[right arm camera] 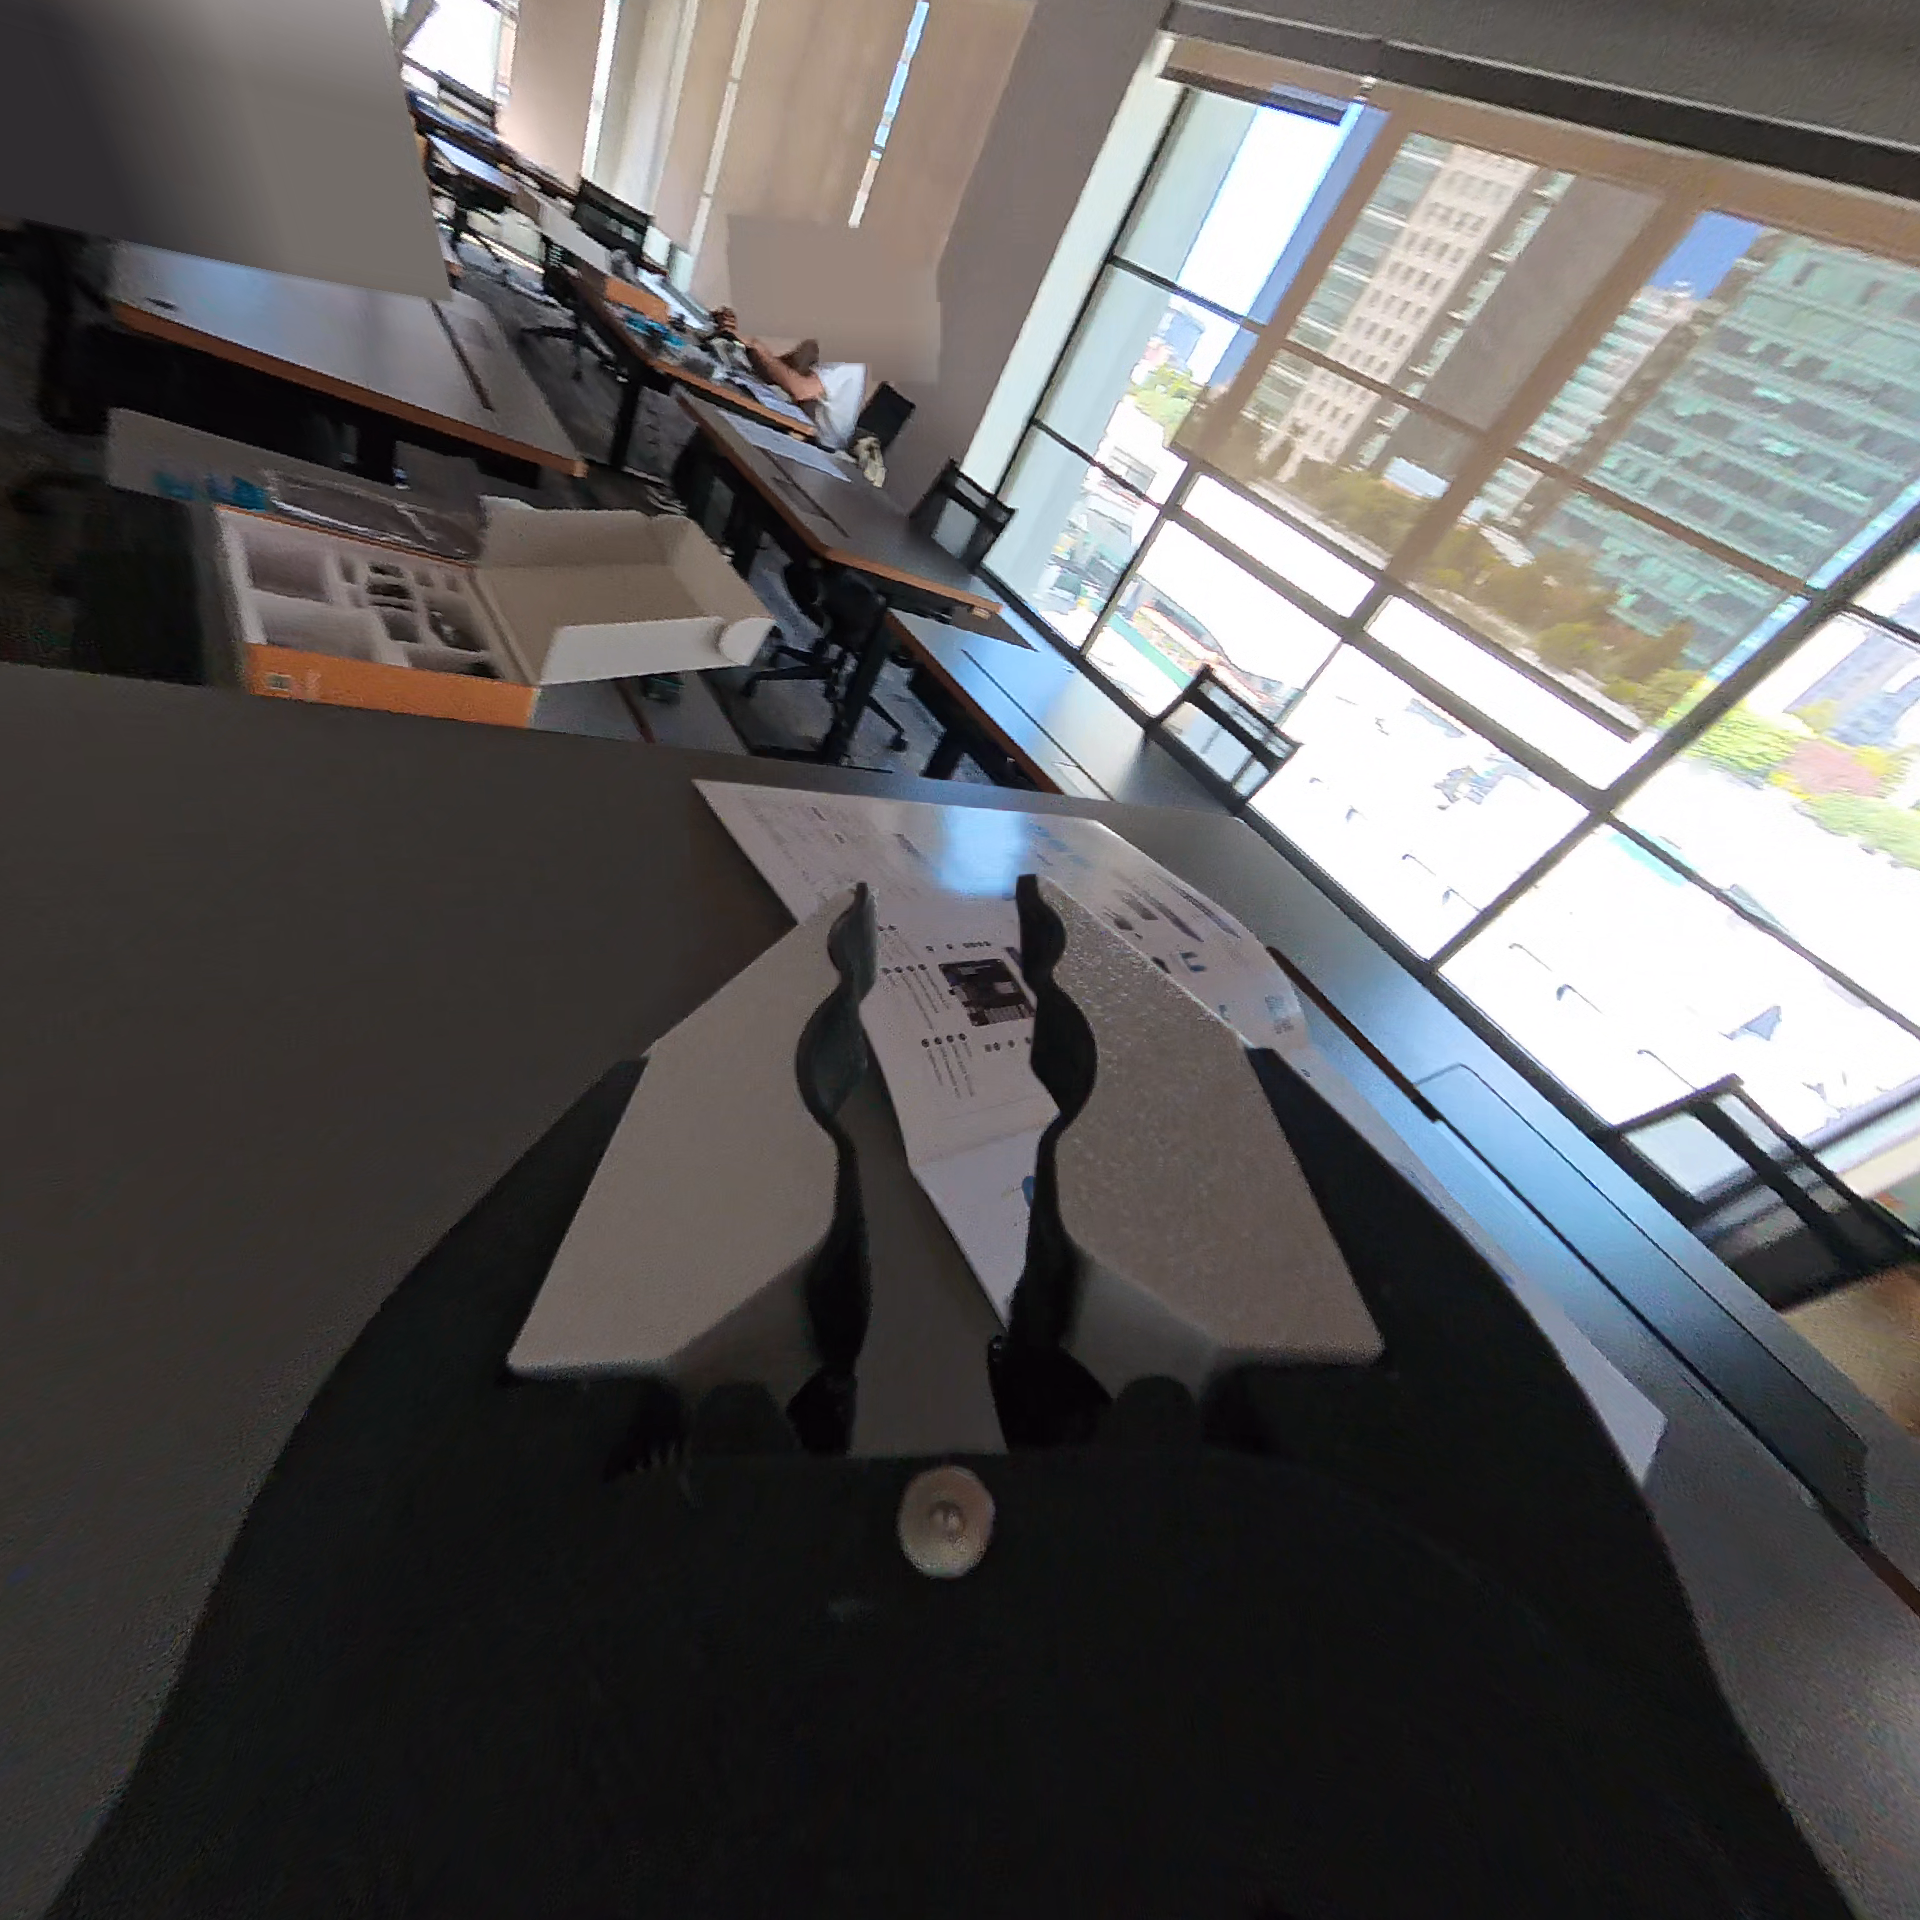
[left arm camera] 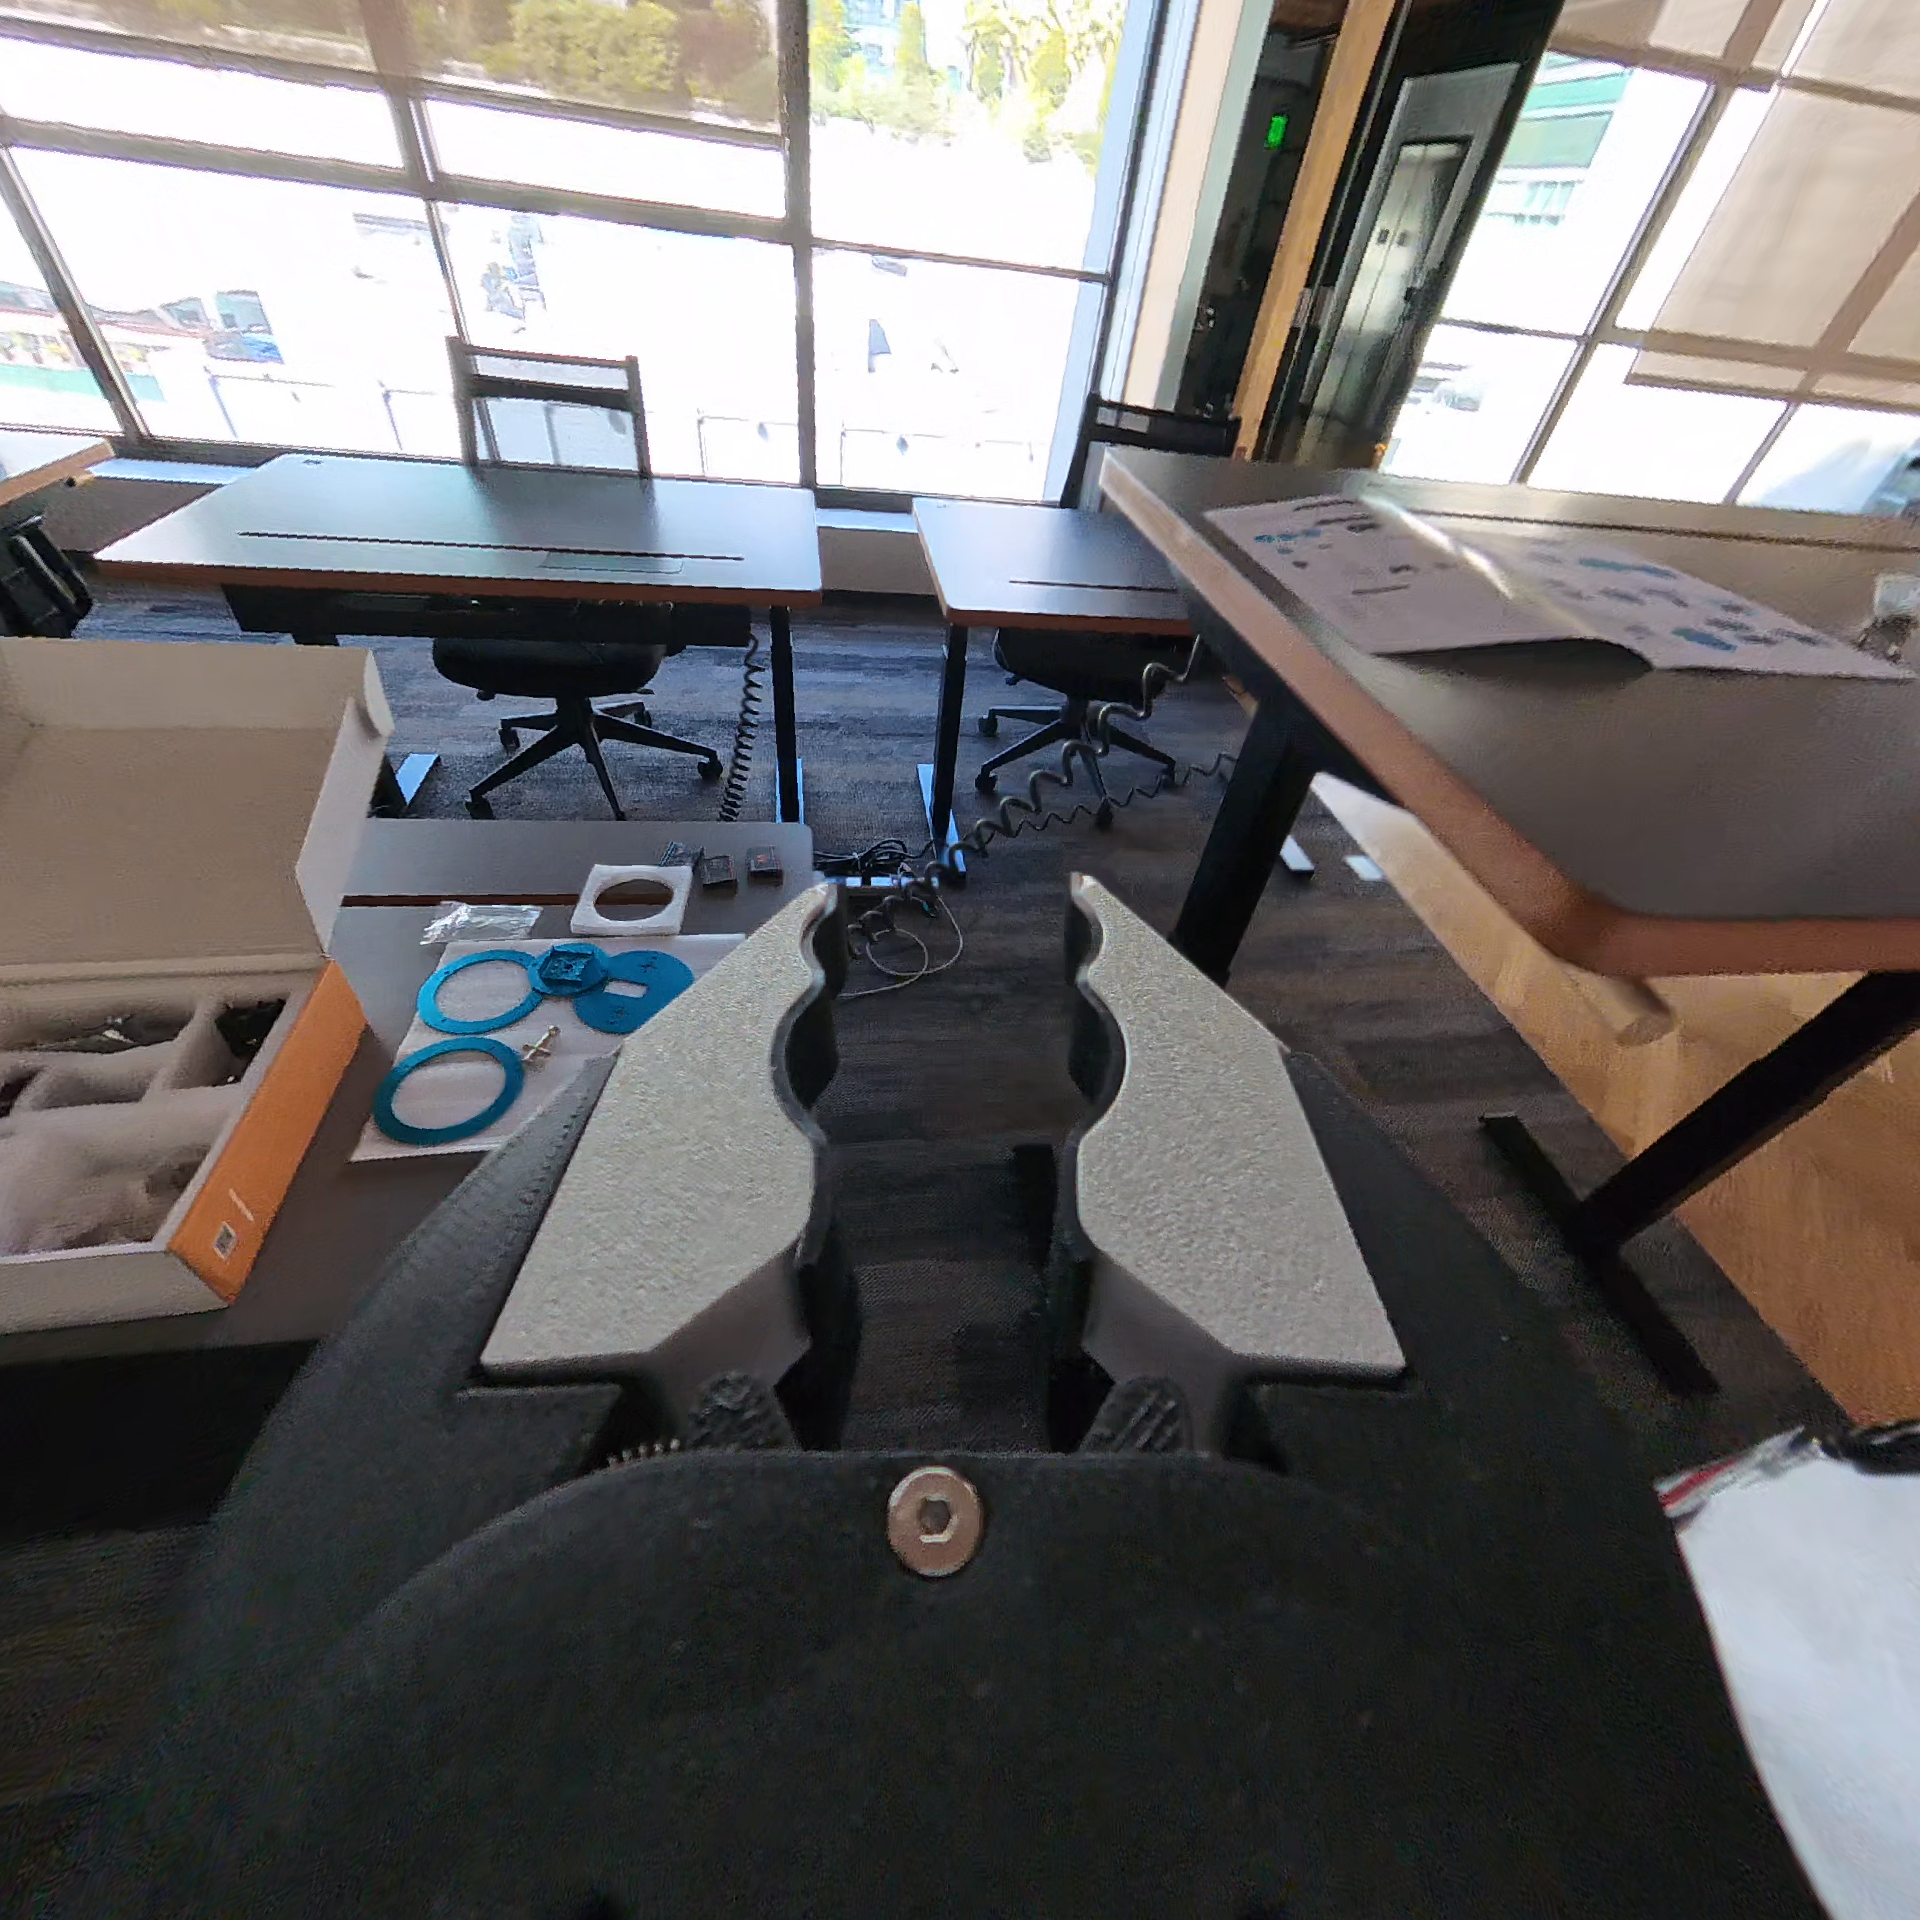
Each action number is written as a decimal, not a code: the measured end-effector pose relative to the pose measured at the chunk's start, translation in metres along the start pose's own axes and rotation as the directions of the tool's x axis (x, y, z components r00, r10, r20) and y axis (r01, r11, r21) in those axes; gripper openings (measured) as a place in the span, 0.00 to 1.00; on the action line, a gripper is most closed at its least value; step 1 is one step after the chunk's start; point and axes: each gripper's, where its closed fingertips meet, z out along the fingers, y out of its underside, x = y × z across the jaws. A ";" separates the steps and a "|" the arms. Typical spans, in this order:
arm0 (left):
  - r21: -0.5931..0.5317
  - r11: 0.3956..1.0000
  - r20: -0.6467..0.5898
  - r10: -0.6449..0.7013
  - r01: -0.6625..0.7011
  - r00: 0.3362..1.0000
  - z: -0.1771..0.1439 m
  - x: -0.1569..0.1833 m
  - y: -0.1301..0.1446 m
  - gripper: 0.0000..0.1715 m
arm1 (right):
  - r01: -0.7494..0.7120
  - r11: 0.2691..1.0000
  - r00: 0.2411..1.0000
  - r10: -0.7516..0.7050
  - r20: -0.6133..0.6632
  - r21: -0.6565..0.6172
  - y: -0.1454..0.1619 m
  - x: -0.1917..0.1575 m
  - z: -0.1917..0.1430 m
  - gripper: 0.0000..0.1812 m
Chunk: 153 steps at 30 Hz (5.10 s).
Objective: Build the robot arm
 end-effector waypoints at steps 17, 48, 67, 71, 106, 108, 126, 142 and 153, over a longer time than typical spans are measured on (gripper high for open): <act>0.081 0.990 -0.401 0.142 -0.120 0.905 0.109 0.014 -0.030 0.21 | -0.105 0.549 0.982 -0.076 -0.174 -0.829 0.100 0.119 -0.111 0.07; -0.157 0.940 -0.232 0.263 -0.303 0.936 0.108 0.181 -0.022 0.19 | 0.500 0.385 0.781 0.187 0.596 -0.776 0.224 0.147 -0.112 0.01; -0.211 0.907 -0.230 0.315 -0.363 0.921 0.100 0.190 -0.025 0.19 | 0.162 0.496 0.843 0.380 0.380 -0.853 0.227 0.160 -0.113 0.08; -0.214 0.906 -0.231 0.317 -0.366 0.920 0.099 0.190 -0.025 0.19 | 0.146 0.503 0.843 0.388 0.373 -0.852 0.227 0.158 -0.112 0.07; -0.082 0.874 -0.343 0.426 -0.478 0.837 0.224 0.086 -0.030 0.20 | 0.027 0.881 0.915 -0.212 -0.344 -0.472 -0.084 -0.132 0.181 0.00; -0.092 0.891 -0.355 0.388 -0.445 0.851 0.215 0.079 -0.020 0.20 | 0.032 0.883 0.922 -0.206 -0.327 -0.468 -0.089 -0.152 0.192 0.00; -0.115 0.940 0.024 0.325 -0.320 0.945 0.066 -0.086 0.251 0.20 | 0.296 0.923 0.939 -0.328 -0.103 -0.245 -0.013 -0.469 0.257 0.00; -0.071 0.991 -0.241 -0.124 0.110 0.963 -0.085 -0.097 0.419 0.18 | -0.307 0.946 0.919 0.323 0.224 -0.104 0.110 -0.634 0.246 0.01; -0.001 0.998 -0.261 -0.059 0.061 0.963 0.024 -0.167 0.413 0.15 | -0.405 0.914 0.886 0.385 0.258 0.025 0.192 -0.567 0.388 0.00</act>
